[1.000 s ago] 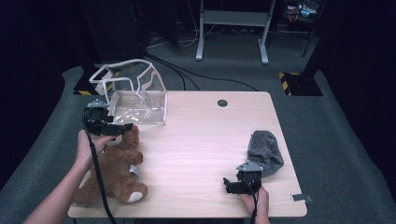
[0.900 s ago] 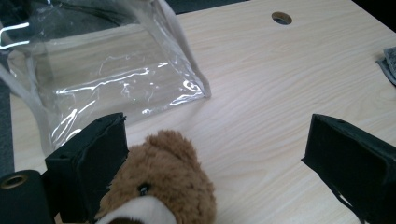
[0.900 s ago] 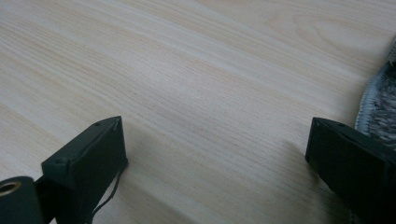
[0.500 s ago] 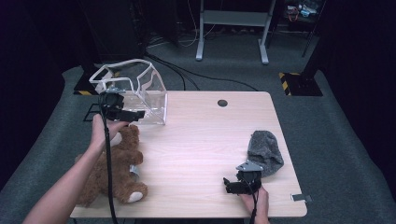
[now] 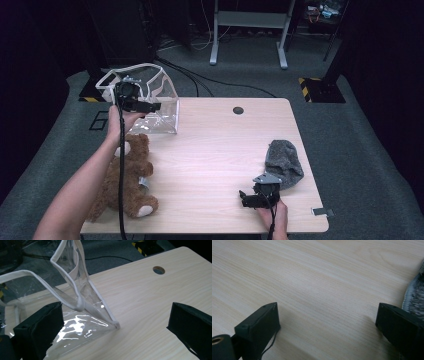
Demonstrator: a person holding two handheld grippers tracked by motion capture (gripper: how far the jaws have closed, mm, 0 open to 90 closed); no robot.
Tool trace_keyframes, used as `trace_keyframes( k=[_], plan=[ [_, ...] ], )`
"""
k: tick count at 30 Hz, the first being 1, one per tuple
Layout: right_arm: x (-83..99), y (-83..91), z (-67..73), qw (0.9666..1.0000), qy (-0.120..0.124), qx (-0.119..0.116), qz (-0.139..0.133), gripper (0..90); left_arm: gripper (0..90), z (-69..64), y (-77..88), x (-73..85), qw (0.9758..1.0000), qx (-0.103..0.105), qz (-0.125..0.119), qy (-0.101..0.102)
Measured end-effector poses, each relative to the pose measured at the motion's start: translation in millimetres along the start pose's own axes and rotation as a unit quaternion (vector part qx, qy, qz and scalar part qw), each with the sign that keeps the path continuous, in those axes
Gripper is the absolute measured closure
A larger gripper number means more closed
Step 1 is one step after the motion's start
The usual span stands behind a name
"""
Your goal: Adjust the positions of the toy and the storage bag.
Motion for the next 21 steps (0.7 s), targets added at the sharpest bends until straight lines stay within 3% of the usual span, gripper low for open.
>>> trace_keyframes(
  k=[2,7,9,14,15,17,20,21],
  plan=[
    [0.1,0.1,0.5,1.0,-0.004,0.0,0.0,4.5,0.0,4.1,-5.8,-3.2,0.9999,-0.014,-0.002,-0.001],
    [0.0,0.0,0.5,1.0,-0.003,0.0,-0.001,4.5,6.3,11.2,-22.3,-5.8,0.9997,-0.024,0.003,-0.008],
    [0.0,0.1,0.5,1.0,-0.003,0.0,0.0,4.5,15.5,14.8,-28.7,-7.9,0.9992,-0.038,0.0,-0.016],
    [0.0,0.1,0.8,1.0,-0.005,0.0,0.0,4.6,26.6,21.4,-38.3,-11.8,0.9975,-0.068,-0.007,-0.018],
    [-0.1,0.2,1.1,1.0,-0.005,-0.001,-0.001,4.6,30.2,20.8,-40.6,-11.9,0.9978,-0.064,-0.007,-0.018],
    [0.0,0.2,1.2,1.0,-0.006,-0.002,0.0,4.6,35.8,23.3,-43.5,-9.9,0.9964,-0.077,0.007,-0.033],
    [0.1,0.2,0.9,1.0,-0.005,-0.001,0.0,4.6,44.4,24.2,-49.9,-4.9,0.9957,-0.081,0.024,-0.037],
    [0.0,0.2,1.2,1.0,-0.006,-0.002,0.0,4.6,51.9,23.9,-51.6,-3.6,0.9958,-0.08,0.025,-0.035]
  ],
)
Point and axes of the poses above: each handheld gripper's, and its own axes: y roughly backward along the jaws, x roughly out of its underside, z roughly to its left, the point moved 10 cm from there along -y, roughly forward along the jaws, and after that the axes turned 14 degrees about y, right-handed, at the moved point
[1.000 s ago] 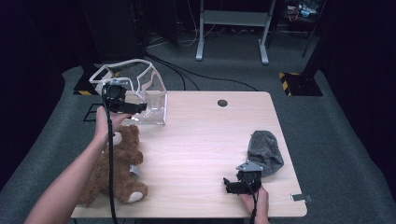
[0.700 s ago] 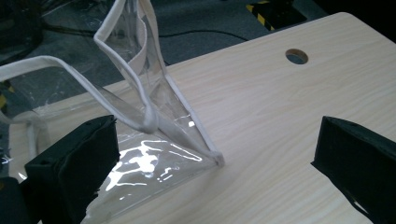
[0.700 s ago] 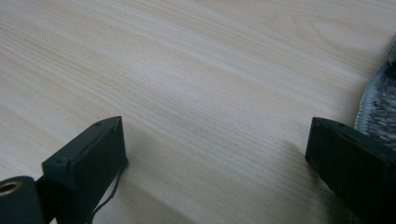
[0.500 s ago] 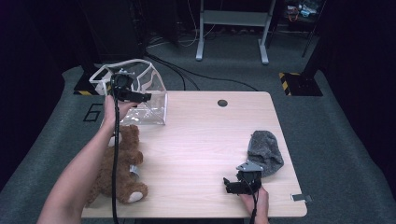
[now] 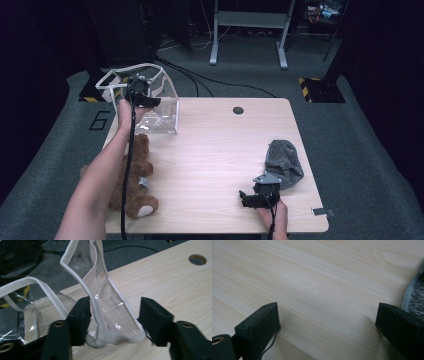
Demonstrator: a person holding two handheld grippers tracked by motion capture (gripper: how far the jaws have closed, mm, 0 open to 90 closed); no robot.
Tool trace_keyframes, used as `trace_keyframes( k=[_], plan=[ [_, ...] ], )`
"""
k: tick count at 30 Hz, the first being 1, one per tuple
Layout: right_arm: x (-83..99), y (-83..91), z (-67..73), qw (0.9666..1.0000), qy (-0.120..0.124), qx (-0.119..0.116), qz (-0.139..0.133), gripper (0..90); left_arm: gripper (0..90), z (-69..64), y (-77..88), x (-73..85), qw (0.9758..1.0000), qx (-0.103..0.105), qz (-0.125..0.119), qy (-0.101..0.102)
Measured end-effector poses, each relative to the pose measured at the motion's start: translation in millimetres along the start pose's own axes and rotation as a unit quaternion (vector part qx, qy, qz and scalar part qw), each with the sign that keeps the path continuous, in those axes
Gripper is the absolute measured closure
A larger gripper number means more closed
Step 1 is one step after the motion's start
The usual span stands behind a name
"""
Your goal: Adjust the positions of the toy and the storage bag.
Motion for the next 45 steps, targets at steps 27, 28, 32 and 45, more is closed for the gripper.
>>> trace_keyframes(
  k=[27,28,32,45],
  plan=[
    [0.0,0.2,-0.3,1.0,-0.001,0.002,0.0,5.2,84.0,-36.2,1.5,-8.8,0.9972,0.062,-0.017,-0.038],
    [0.1,0.2,-0.4,1.0,-0.001,0.002,0.0,5.2,84.0,-38.7,1.5,-8.7,0.997,0.064,-0.017,-0.039],
    [0.1,0.2,-0.3,1.0,-0.001,0.002,0.0,5.2,84.0,-48.2,2.7,-7.3,0.9959,0.077,-0.012,-0.046],
    [0.0,0.2,-0.4,1.0,-0.001,0.002,0.0,5.2,84.0,-82.4,5.3,-2.9,0.9912,0.114,-0.003,-0.067]
  ],
)
Point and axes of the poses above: each handheld gripper's, and its own axes: y roughly backward along the jaws, x roughly out of its underside, z roughly to its left, the point moved 10 cm from there along -y, roughly forward along the jaws, and after that the axes turned 14 degrees about y, right-handed, at the moved point
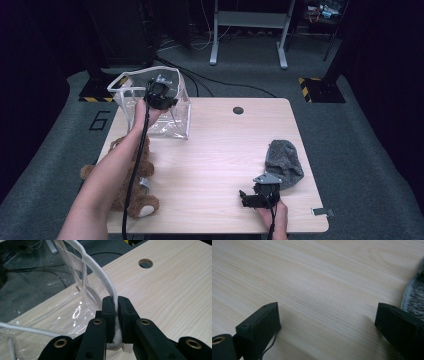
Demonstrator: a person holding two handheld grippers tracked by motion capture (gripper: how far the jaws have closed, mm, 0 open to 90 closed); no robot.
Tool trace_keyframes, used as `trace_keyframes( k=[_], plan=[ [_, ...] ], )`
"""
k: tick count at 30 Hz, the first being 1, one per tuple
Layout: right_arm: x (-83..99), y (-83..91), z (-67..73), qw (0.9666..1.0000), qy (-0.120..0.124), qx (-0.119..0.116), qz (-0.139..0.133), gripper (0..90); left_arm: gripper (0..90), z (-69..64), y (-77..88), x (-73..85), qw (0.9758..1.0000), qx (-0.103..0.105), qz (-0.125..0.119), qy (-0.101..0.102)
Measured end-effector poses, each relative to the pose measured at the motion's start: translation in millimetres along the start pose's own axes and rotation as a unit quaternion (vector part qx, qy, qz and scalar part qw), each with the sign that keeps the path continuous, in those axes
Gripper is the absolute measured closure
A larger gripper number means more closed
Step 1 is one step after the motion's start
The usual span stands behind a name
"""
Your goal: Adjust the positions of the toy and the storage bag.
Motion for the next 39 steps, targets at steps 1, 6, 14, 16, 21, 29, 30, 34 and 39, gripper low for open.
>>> trace_keyframes(
  k=[1,6,14,16,21,29,30,34,39],
  plan=[
    [0.0,0.0,0.1,1.0,0.0,0.0,0.0,5.2,83.9,-3.6,-0.4,0.0,1.0,0.003,0.002,-0.003],
    [0.0,-0.1,-0.1,1.0,0.001,0.0,0.0,5.2,83.9,-17.3,-2.6,0.0,0.9999,0.012,0.006,-0.009],
    [-0.8,0.0,0.7,1.0,-0.005,-0.001,-0.003,5.2,83.9,-37.9,-5.5,0.1,0.9994,0.029,0.012,-0.015],
    [-0.8,0.1,0.8,1.0,-0.006,-0.001,-0.002,5.2,83.8,-42.8,-6.0,0.2,0.9993,0.032,0.013,-0.014],
    [-0.9,0.0,0.7,1.0,-0.005,-0.001,-0.003,5.2,83.8,-51.9,-6.8,1.0,0.9988,0.04,0.018,-0.023],
    [-0.9,0.0,0.7,1.0,-0.005,-0.001,-0.003,5.2,83.7,-66.8,-6.7,0.9,0.9976,0.055,0.021,-0.037],
    [-0.8,0.0,0.7,1.0,-0.005,-0.001,-0.003,5.2,83.7,-69.1,-6.4,1.3,0.9974,0.056,0.023,-0.039],
    [-0.9,0.0,0.9,1.0,-0.006,-0.002,-0.002,5.2,83.7,-79.6,-7.4,1.1,0.9969,0.065,0.019,-0.04],
    [-1.0,-0.1,0.6,1.0,-0.005,-0.001,-0.003,5.2,83.6,-91.8,-8.5,1.4,0.9964,0.073,0.022,-0.038]
  ],
)
Point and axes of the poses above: each handheld gripper's, and its own axes: y roughly backward along the jaws, x roughly out of its underside, z roughly to its left, the point moved 10 cm from there along -y, roughly forward along the jaws, and after that the axes turned 14 degrees about y, right-handed, at the moved point
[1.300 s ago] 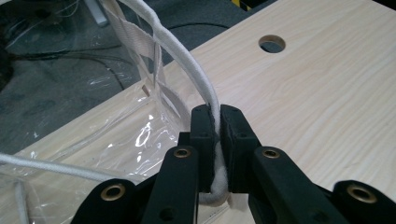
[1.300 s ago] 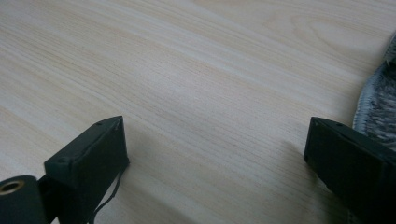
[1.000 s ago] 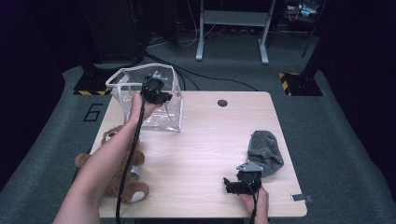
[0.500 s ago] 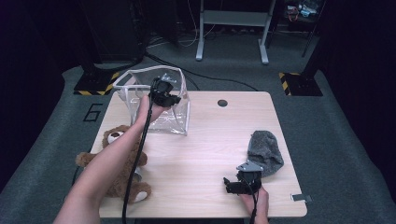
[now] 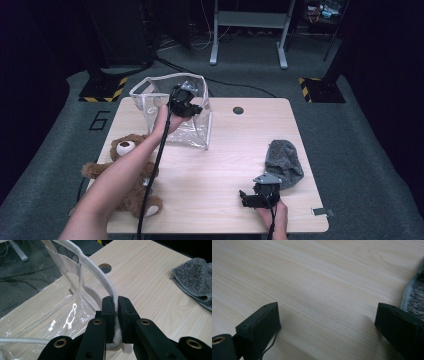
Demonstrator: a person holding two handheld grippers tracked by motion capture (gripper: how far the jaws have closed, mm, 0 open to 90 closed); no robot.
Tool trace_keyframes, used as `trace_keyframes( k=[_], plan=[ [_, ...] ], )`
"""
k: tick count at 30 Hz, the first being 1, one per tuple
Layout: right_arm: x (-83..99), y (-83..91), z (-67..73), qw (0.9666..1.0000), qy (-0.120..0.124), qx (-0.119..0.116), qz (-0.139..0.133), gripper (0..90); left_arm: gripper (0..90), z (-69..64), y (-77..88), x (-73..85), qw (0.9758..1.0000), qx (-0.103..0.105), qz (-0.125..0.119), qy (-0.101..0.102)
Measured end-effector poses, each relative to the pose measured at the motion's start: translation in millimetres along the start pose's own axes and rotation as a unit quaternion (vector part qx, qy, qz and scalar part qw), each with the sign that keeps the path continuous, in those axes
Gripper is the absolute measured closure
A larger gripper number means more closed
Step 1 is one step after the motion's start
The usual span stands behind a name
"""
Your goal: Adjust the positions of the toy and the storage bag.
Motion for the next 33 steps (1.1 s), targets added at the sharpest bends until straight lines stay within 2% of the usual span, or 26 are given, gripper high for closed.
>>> trace_keyframes(
  k=[4,6,13,16,33],
  plan=[
    [0.9,0.0,-0.8,1.0,0.006,0.001,0.002,5.2,83.5,-8.5,-3.1,-1.4,1.0,0.0,-0.002,-0.004],
    [0.0,0.1,0.2,1.0,-0.002,0.0,0.0,5.2,83.5,-12.5,-4.4,-1.8,1.0,0.002,0.001,-0.006],
    [0.1,0.1,0.0,1.0,-0.001,0.0,0.0,5.2,83.4,-25.7,-8.6,-3.8,0.9999,0.004,-0.001,-0.01],
    [1.0,0.1,-0.9,1.0,0.005,0.002,0.003,5.2,83.3,-31.0,-9.4,-4.4,0.9999,0.006,0.002,-0.016],
    [1.0,0.2,-0.9,1.0,0.006,0.002,0.003,5.2,82.4,-67.7,-24.1,-6.6,0.9996,0.022,0.001,-0.019]
  ],
)
Point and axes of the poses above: each handheld gripper's, and its own axes: y roughly backward along the jaws, x roughly out of its underside, z roughly to its left, the point moved 10 cm from there along -y, roughly forward along the jaws, and after that the axes turned 14 degrees about y, right-handed, at the moved point
